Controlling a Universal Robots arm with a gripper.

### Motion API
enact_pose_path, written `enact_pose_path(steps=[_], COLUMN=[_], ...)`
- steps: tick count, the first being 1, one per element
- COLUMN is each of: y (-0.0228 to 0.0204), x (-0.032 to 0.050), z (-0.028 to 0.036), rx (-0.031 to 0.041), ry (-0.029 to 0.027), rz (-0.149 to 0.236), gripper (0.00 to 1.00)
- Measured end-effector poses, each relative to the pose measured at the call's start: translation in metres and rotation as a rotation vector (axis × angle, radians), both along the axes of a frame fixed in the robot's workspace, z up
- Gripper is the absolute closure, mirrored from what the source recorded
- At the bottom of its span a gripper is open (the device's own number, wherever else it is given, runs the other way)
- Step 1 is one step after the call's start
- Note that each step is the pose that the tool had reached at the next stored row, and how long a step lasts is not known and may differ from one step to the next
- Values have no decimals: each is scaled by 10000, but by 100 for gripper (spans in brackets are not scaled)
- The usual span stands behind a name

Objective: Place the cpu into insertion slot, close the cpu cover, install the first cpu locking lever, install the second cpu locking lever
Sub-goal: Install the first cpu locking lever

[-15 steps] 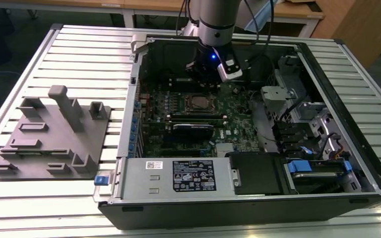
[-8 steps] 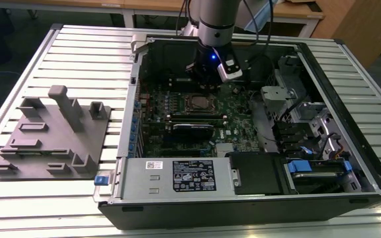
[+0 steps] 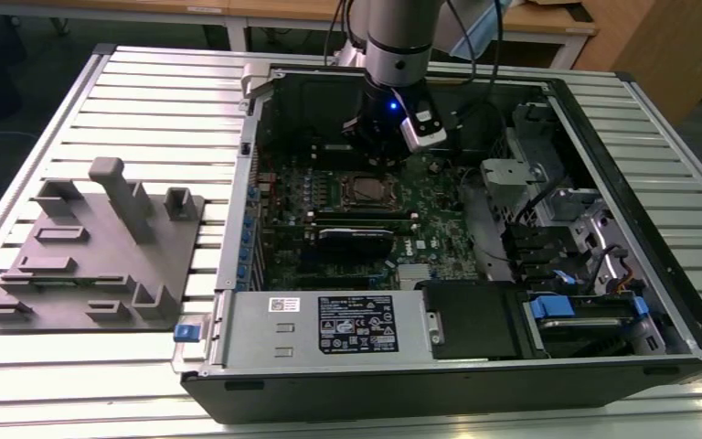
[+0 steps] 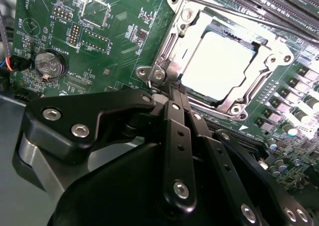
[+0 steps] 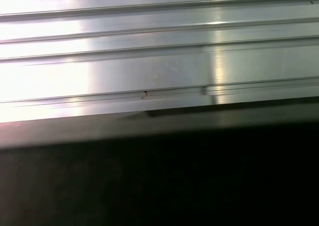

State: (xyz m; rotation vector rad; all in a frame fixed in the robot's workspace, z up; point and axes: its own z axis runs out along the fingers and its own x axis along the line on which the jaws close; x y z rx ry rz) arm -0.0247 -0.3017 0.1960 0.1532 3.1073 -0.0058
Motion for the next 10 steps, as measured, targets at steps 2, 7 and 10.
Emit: enact_pose_path(steps=[2, 7, 10], y=[0, 2, 3], x=[-1, 0, 0], z=[0, 0, 0], rx=[15, 76, 114], ry=[-1, 0, 0], rz=[-1, -1, -1], gripper=[90, 90, 90])
